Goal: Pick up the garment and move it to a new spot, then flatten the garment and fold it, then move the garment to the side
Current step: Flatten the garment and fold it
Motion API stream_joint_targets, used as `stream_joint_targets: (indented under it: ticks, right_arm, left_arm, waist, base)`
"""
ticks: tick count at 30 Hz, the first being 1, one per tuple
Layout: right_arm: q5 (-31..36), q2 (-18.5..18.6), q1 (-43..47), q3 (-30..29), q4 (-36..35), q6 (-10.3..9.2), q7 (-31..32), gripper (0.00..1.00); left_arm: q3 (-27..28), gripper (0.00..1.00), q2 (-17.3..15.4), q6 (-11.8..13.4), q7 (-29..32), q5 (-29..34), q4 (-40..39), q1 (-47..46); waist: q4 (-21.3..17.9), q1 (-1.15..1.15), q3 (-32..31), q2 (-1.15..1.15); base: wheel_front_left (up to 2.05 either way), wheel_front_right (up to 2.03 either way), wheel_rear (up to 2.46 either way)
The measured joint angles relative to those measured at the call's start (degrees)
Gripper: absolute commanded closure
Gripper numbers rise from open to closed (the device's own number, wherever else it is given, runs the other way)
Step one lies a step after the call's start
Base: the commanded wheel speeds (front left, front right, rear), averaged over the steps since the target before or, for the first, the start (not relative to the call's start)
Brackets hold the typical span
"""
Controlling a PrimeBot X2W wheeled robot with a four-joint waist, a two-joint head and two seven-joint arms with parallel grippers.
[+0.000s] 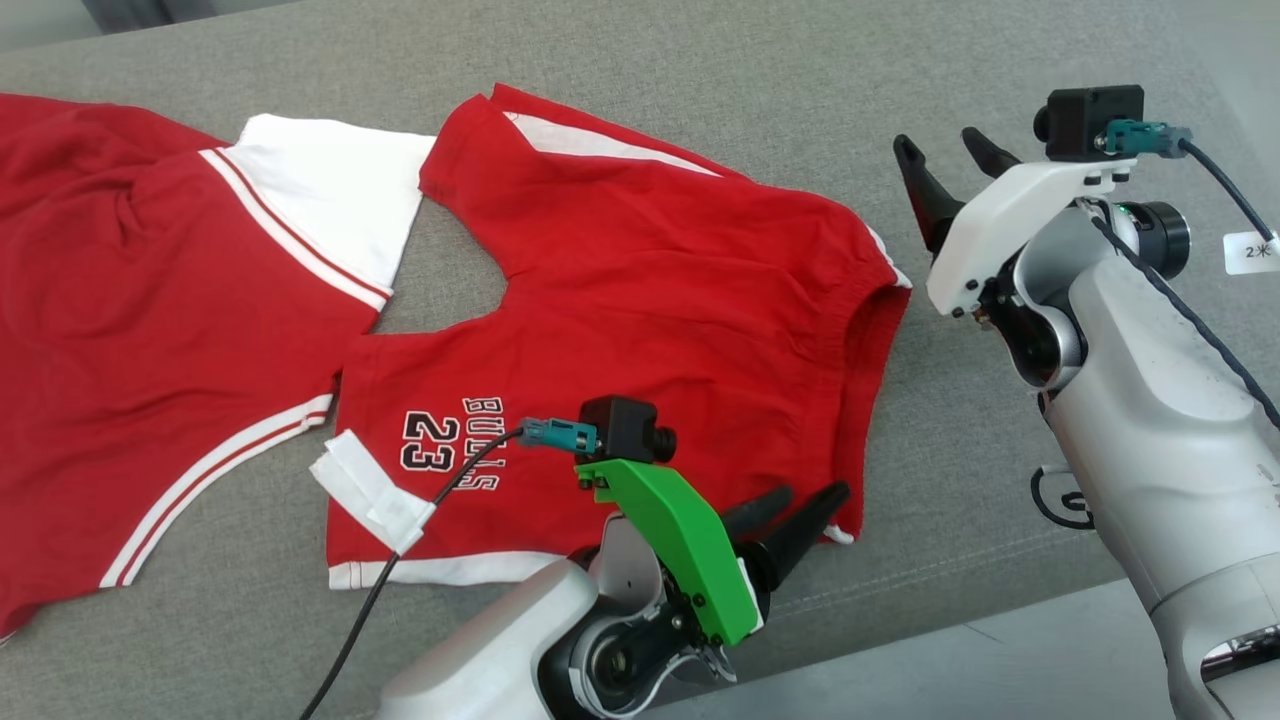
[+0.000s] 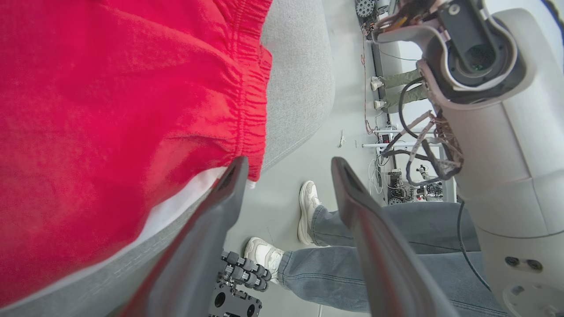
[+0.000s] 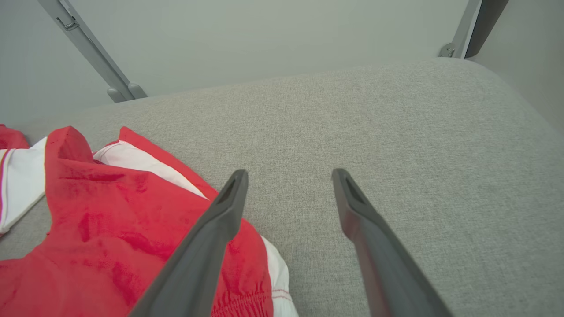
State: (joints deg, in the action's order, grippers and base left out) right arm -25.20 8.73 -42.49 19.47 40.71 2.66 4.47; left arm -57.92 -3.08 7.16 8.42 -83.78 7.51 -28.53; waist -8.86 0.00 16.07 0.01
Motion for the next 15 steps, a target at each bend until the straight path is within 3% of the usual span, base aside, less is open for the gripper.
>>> stream_joint_targets:
  ticks: [9,15]
  right_arm:
    - [2.26,3.72,3.69,0.9,-1.52,0.87,-4.98,0.0]
    - [2.24,4.04,8.58,0.63,-6.3,1.12,-9.44,0.0]
  left_arm:
    - [-2.42,0.0,0.0,0.0,-1.64,-1.78,-0.49,0.31]
    - [0.98,0.0,-0.4,0.0,-4.3,-1.77,1.18,2.53]
  waist:
    - [0.67,0.0,-2.21,0.0]
    - [1.49,0.0,-3.98,0.0]
  base:
    - [0.0,0.0,0.0]
    - [0.0,0.0,0.0]
